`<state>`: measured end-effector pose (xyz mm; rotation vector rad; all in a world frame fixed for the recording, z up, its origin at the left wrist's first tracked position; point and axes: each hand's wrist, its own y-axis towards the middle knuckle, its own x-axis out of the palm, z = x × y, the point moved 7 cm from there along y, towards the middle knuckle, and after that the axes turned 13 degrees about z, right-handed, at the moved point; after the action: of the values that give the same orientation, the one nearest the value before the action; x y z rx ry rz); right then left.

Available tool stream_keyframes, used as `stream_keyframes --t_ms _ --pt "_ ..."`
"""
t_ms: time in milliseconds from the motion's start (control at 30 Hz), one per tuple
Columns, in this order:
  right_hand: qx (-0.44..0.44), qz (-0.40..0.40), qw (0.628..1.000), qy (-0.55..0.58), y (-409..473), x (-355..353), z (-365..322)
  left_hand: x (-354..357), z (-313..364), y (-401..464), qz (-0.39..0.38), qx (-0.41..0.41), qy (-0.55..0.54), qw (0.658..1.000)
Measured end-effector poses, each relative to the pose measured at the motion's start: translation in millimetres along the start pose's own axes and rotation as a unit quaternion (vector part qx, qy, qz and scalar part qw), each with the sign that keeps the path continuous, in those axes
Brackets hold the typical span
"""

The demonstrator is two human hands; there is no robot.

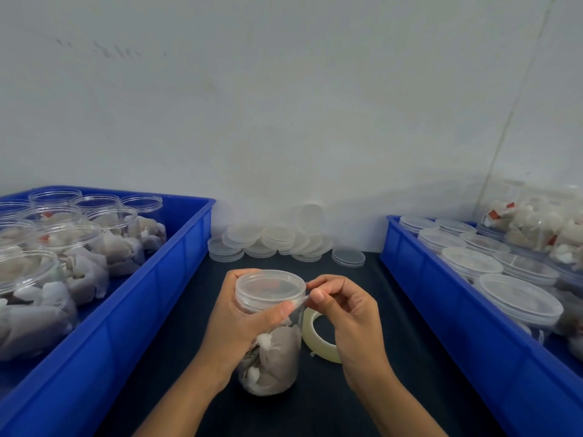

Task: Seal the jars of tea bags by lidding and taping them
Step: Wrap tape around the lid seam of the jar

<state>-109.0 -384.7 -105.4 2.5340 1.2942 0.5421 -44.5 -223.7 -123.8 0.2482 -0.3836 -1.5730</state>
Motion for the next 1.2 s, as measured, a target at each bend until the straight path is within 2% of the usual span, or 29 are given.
stream_keyframes --t_ms 267,467,533,667,733,833,1000,1200 --pt "0.049 0.001 0.998 0.025 1 7 11 1 -2 1 -0.02 -0.005 -0.017 1.0" --pt "0.15 -0.028 0.985 0.084 -2 11 25 3 -1 0 -0.025 0.001 -0.015 1.0" --pt "0.199 -0.057 0.971 0.116 -2 14 30 5 1 0 -0.024 0.007 -0.013 1.0" --pt "0.32 -0.102 0.908 0.251 -15 26 45 8 2 -3 -0.028 0.014 -0.024 0.999" --pt "0.311 -0.126 0.901 0.274 -18 30 46 9 2 -4 -0.027 0.017 -0.026 0.999" --pt "0.278 -0.149 0.915 0.251 -19 33 43 11 2 -4 -0.024 0.01 -0.014 1.0" --pt "0.235 -0.116 0.944 0.202 -14 32 34 13 -1 -3 -0.003 -0.013 0.005 1.0" --pt "0.25 -0.07 0.95 0.174 -15 28 39 12 -11 -3 -0.044 -0.018 0.055 0.997"
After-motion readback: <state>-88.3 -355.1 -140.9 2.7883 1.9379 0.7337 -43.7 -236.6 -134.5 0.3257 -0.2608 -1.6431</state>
